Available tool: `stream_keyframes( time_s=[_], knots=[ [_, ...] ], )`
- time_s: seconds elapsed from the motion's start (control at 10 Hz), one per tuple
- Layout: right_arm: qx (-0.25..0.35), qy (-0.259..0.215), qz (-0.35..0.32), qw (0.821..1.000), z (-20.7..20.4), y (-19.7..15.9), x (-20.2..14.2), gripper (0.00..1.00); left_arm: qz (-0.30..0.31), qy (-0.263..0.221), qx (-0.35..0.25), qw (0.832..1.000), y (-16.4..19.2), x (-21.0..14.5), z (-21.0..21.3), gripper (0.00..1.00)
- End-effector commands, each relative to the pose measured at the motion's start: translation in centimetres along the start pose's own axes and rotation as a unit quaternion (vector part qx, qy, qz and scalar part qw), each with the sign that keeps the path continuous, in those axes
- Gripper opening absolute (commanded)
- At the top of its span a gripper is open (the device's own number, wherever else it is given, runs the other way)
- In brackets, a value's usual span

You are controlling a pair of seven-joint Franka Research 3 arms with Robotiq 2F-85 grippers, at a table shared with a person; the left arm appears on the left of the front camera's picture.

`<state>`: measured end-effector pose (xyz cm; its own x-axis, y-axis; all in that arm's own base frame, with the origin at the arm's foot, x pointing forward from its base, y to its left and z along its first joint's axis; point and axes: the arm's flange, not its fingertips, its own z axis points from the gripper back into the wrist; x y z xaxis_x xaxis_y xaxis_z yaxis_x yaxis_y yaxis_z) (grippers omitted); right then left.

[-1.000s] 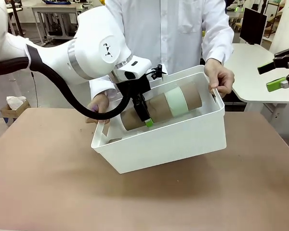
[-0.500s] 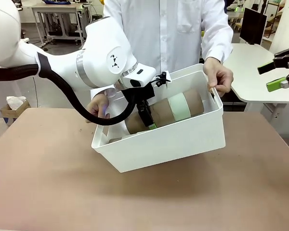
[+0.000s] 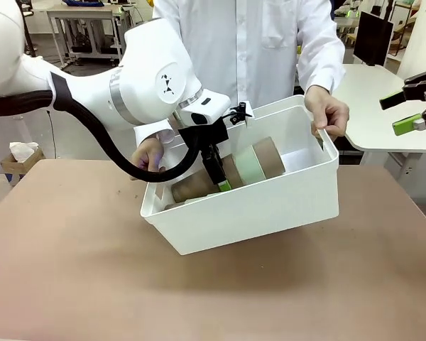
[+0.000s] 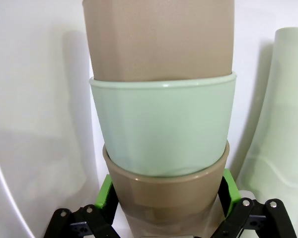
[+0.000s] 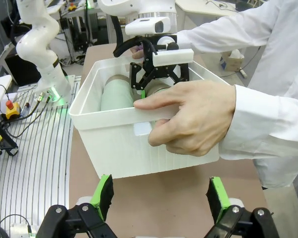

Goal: Stack the cups and store them in the basket.
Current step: Place the stack of Reusable plastic cups into the Pantry Basket.

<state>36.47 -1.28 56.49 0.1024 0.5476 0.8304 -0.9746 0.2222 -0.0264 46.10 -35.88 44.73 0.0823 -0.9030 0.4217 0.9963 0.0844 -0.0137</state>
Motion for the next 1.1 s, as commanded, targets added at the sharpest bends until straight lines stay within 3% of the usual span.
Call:
stream_keyframes(
  time_s=[0.0, 0.3, 0.6, 0.8, 1.0],
  knots=[
    [0.000, -0.013, -0.001, 1.000, -0.2, 0.2, 0.1, 1.00, 0.001, -0.017, -0.015, 1.000, -1.2, -0.8, 3.2, 1.00],
    [0.000, -0.013, -0.001, 1.000, -0.2, 0.2, 0.1, 1.00, 0.017, -0.043, -0.066, 0.997, -3.3, -1.9, 8.6, 1.00],
    [0.000, -0.013, -0.001, 1.000, -0.2, 0.2, 0.1, 1.00, -0.002, -0.091, -0.064, 0.994, -5.6, -3.9, 15.5, 1.00],
    [0.000, -0.013, -0.001, 1.000, -0.2, 0.2, 0.1, 1.00, -0.026, -0.121, -0.048, 0.991, -7.7, -8.5, 21.0, 1.00],
    [0.000, -0.013, -0.001, 1.000, -0.2, 0.2, 0.1, 1.00, -0.018, -0.166, -0.025, 0.986, -10.7, -15.3, 25.6, 1.00]
  ],
)
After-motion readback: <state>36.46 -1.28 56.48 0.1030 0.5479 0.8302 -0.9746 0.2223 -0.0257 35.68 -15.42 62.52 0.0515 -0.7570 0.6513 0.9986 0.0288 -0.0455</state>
